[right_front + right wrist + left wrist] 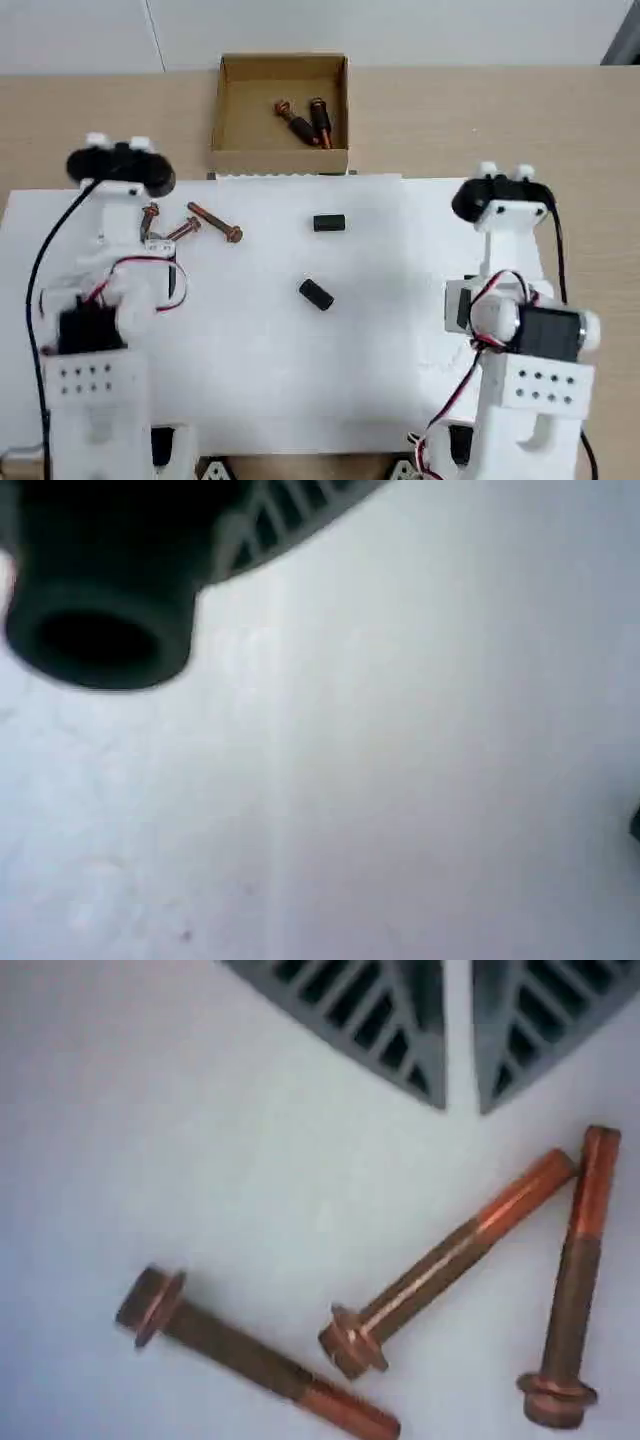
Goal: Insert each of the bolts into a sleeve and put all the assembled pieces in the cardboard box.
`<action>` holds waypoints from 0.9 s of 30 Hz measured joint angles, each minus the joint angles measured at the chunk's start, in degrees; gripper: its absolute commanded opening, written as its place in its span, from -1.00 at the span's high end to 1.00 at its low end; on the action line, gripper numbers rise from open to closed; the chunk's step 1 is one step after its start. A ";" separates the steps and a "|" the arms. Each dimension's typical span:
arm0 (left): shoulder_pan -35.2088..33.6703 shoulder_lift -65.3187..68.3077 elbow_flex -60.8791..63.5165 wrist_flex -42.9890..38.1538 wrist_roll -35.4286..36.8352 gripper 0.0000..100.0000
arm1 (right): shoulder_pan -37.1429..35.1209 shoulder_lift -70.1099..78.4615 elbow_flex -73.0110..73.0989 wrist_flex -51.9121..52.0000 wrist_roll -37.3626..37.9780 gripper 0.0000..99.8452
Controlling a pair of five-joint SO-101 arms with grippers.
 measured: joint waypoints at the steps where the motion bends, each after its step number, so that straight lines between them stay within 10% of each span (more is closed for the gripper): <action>1: 0.00 2.29 -0.88 0.35 -1.58 0.99 | 0.35 -0.88 1.14 -0.44 0.00 1.00; 27: 0.00 59.08 -47.12 22.95 -30.59 0.77 | 0.97 -6.77 12.75 -12.92 0.00 0.99</action>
